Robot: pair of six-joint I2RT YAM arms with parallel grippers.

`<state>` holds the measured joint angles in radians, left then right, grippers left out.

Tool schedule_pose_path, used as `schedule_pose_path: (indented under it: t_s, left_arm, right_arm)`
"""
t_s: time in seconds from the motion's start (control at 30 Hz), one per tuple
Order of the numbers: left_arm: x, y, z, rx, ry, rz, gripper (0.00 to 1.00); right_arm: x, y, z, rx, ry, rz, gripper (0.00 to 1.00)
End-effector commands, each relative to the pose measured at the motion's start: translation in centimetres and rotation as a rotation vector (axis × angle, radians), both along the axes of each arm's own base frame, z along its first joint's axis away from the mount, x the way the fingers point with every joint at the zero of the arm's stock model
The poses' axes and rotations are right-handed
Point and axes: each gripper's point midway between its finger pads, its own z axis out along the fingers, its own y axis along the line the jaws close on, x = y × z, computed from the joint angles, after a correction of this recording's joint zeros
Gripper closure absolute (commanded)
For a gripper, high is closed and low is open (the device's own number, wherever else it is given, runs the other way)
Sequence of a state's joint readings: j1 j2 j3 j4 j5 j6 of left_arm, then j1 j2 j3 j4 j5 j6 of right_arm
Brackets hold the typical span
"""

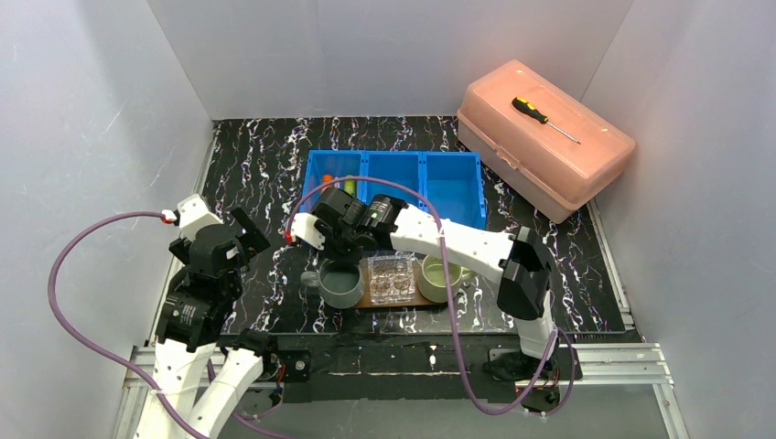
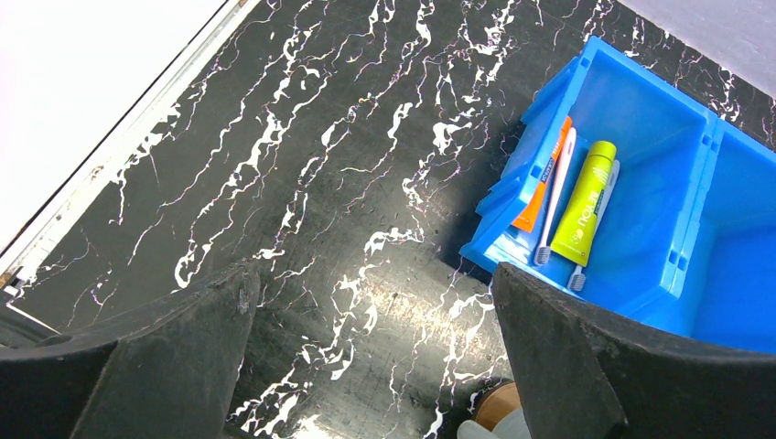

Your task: Prepare toiletry sets of a toothbrush and toothpaste on the tray

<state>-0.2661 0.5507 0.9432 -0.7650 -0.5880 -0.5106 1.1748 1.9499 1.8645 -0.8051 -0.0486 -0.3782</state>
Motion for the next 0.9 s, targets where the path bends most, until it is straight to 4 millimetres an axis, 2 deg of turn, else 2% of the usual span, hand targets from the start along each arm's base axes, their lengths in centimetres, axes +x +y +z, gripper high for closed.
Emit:
schedule_pose_path:
  t_s: [0.0,0.3,0.87]
  left_arm:
    - [-0.1,0.4,0.2,0.004,-0.003,0.028,0.02]
    - [0.0,0.3,0.1,0.003,0.001,0.022,0.02]
    - [0.1,0.1,0.0,0.004,0.006,0.011,0.02]
  right_arm:
    - [0.0,1.8,3.9,0.161,-0.056,0.023,0.99]
    - [-0.3,1.7,1.8,0.14,-0.054,0.013,0.99]
    - [0.5,1.2,0.7,0.096,-0.09,0.007,0.99]
